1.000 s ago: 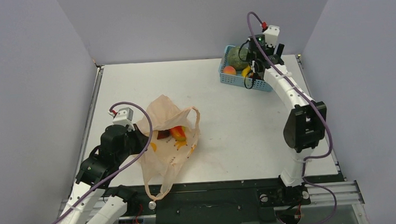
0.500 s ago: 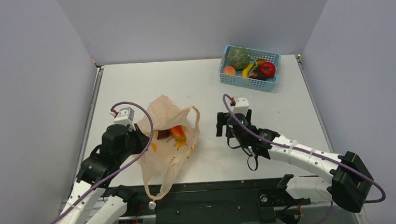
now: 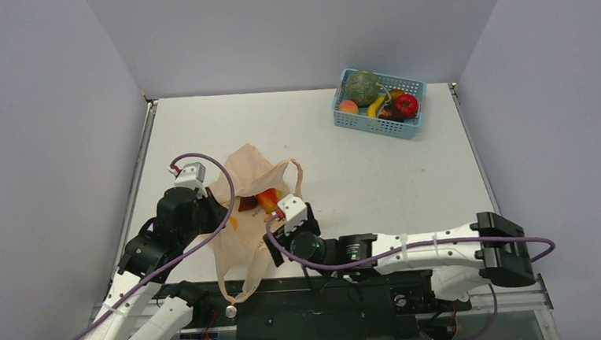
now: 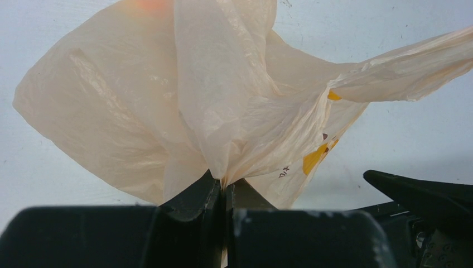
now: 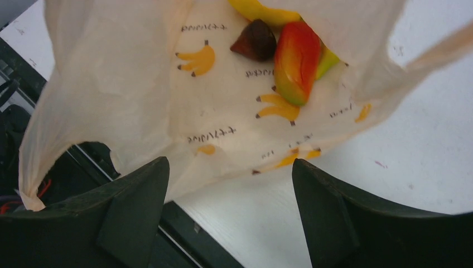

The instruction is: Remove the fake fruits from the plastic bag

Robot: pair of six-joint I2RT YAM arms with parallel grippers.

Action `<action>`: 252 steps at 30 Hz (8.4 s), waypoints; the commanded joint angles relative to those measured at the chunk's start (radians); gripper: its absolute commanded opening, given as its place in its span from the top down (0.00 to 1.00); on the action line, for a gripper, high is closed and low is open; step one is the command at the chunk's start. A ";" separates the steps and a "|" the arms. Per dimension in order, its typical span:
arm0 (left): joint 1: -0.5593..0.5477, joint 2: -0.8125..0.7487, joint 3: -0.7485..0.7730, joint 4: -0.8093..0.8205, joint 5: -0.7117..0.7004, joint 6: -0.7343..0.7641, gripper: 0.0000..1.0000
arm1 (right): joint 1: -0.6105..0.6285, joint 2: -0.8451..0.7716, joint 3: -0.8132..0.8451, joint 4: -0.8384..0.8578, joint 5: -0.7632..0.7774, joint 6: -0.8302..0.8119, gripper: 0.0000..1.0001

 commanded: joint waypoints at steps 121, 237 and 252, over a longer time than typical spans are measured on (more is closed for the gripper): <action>-0.046 -0.007 0.020 0.020 -0.009 -0.001 1.00 | -0.121 -0.374 -0.234 0.005 -0.072 -0.072 1.00; -0.081 0.001 0.019 0.021 -0.010 0.000 1.00 | -0.152 0.305 -0.053 0.767 -0.223 0.450 0.38; -0.089 -0.003 0.020 0.020 -0.014 -0.002 1.00 | -0.218 0.602 0.169 0.726 -0.245 0.433 0.38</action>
